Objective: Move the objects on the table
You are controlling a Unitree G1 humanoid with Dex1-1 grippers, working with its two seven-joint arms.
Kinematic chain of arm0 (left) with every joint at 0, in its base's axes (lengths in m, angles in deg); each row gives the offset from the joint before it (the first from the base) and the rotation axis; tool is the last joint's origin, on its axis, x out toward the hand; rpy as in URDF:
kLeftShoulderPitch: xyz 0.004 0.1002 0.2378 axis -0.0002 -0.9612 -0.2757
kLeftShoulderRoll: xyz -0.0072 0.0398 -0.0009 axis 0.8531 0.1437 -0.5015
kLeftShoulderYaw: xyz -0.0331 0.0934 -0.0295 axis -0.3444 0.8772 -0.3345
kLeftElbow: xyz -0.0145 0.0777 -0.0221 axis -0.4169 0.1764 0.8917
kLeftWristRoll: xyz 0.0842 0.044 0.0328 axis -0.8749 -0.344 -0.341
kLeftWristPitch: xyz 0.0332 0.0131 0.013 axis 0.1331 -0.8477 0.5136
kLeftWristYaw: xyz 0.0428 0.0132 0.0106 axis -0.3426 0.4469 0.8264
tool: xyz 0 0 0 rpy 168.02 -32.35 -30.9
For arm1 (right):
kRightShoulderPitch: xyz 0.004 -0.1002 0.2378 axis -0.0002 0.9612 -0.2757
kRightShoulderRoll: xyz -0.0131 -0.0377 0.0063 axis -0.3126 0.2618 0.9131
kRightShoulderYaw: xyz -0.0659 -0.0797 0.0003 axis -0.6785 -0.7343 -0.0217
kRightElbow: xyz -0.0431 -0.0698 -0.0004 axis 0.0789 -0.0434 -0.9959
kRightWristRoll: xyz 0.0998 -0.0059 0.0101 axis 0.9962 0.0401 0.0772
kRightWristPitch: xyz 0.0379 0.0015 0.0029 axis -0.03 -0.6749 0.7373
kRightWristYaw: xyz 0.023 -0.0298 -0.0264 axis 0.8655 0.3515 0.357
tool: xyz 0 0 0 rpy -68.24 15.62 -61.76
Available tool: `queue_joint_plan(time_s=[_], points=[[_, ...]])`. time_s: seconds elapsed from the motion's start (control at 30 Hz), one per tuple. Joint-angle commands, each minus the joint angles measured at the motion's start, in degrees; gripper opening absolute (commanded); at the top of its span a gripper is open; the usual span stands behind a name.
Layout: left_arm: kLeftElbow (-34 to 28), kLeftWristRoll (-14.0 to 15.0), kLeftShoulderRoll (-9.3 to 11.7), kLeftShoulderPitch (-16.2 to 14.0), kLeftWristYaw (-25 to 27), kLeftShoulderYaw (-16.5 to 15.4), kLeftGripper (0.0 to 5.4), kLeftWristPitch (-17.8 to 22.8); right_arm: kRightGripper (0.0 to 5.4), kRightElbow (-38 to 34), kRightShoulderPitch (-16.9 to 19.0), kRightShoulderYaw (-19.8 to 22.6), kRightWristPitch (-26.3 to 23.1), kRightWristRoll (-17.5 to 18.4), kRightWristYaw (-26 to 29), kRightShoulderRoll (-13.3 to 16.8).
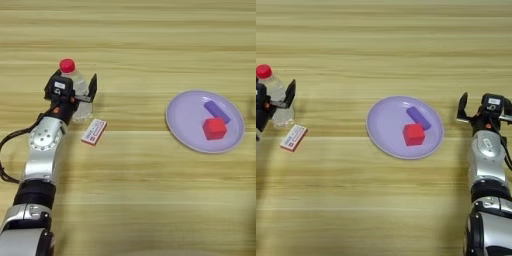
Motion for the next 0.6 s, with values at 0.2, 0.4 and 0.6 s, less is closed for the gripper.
queue_joint_plan(time_s=[0.2,0.4,0.6], points=[[2.3,0.6,-0.2,1.2,1.1,0.1,3.83,-0.2,5.4,0.2,-1.0,-0.1,0.2,0.2,0.2,0.6],[2.8,0.9,-0.2,1.4,1.5,-0.1,3.29,-0.7,5.4,0.2,-1.0,-0.1,0.2,0.1,0.2,0.6],[2.1,1.2,0.0,1.1,2.1,-0.3,3.05,-1.2,5.4,-0.1,-0.8,-0.1,0.2,0.2,0.2,0.6]])
